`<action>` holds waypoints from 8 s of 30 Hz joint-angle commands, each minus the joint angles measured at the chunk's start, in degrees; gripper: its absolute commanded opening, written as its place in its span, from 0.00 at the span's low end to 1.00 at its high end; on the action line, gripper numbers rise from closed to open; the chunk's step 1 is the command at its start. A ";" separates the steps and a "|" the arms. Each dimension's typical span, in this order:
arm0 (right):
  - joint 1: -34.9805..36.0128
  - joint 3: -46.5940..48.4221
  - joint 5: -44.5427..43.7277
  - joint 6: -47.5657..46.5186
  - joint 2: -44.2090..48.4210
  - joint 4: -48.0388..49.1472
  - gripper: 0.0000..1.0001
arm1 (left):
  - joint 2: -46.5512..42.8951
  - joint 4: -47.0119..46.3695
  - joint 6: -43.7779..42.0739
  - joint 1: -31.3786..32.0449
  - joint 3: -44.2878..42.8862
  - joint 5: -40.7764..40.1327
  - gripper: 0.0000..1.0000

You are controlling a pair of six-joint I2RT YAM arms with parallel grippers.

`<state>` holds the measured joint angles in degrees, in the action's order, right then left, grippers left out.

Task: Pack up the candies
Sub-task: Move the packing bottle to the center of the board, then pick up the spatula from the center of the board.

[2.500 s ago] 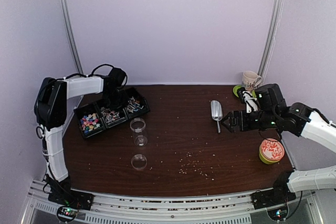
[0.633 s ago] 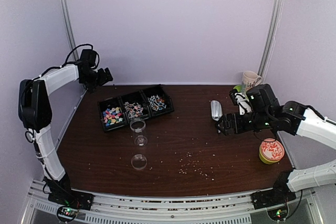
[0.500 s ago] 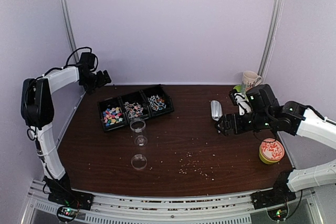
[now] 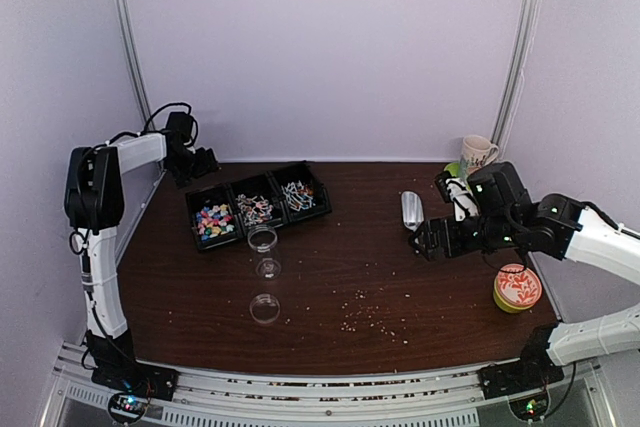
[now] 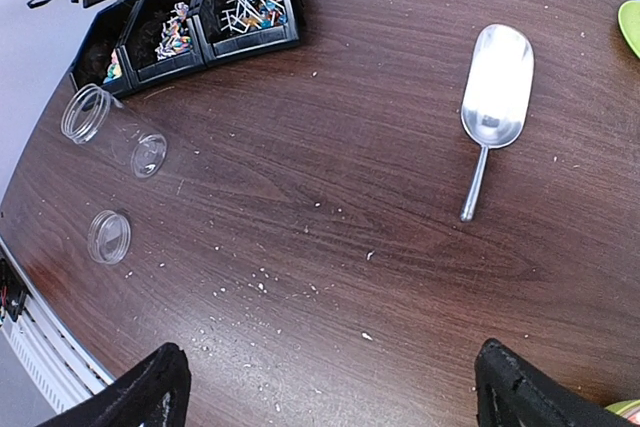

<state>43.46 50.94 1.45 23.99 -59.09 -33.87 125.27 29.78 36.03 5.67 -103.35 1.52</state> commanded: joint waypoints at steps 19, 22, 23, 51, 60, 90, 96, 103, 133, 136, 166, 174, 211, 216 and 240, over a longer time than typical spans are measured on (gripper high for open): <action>2.97 0.64 -0.34 -0.44 -3.13 1.26 1.00 | -13.12 -15.34 5.22 3.01 23.88 9.75 0.83; 3.73 1.55 0.10 -1.19 -4.02 1.13 0.99 | -14.84 -15.83 5.61 3.93 25.18 10.98 0.83; 3.97 1.88 0.12 -1.30 -4.28 1.09 1.00 | -15.26 -16.00 5.77 4.21 25.58 11.69 0.83; 5.23 3.09 -1.17 -3.20 -8.14 1.35 1.00 | -34.72 6.38 -7.94 30.37 27.16 -10.00 0.80; 5.23 2.68 -1.50 -3.86 -8.86 1.47 1.00 | -36.76 8.43 -8.68 32.88 30.42 -11.07 0.56; 5.23 1.62 -2.99 -4.52 -9.02 1.35 0.99 | -30.52 10.48 -10.80 35.39 28.23 -9.31 0.24; 5.23 1.73 -2.95 -4.48 -9.15 1.22 0.99 | -29.88 10.47 -10.89 35.46 27.72 -9.25 0.13; 5.23 2.30 -2.88 -4.65 -9.03 0.87 0.99 | -29.34 10.47 -10.98 35.63 27.28 -8.86 0.00; 0.03 -0.90 -13.52 0.48 -4.09 -1.78 0.99 | -10.93 11.91 -11.42 43.02 -0.06 0.04 0.00; -1.12 -2.28 -13.75 0.68 -3.02 -1.75 1.00 | -7.61 13.28 -11.21 44.05 -3.57 -0.52 0.00; -3.56 -5.44 -12.83 0.71 -1.81 -0.06 0.99 | 1.38 16.27 -8.74 45.84 -13.68 -1.70 0.04; -3.63 -5.23 -12.53 0.94 -2.45 0.37 1.00 | 1.25 16.51 -8.76 45.83 -14.27 -1.55 0.22; -14.55 12.33 -3.04 2.11 -39.96 7.41 0.90 | -30.39 20.53 -9.96 45.02 6.52 -41.13 0.98; -15.37 14.40 -3.19 3.92 -44.21 6.87 0.86 | -32.32 19.98 -8.41 44.52 11.62 -40.97 0.98; -15.60 15.93 -5.92 5.85 -51.46 8.30 0.30 | -39.99 13.64 -4.22 42.47 25.22 -38.08 0.98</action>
<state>28.18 68.31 -3.31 29.54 -109.54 -26.11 87.02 46.04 30.06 49.01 -79.31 -37.12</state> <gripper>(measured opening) 0.365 0.978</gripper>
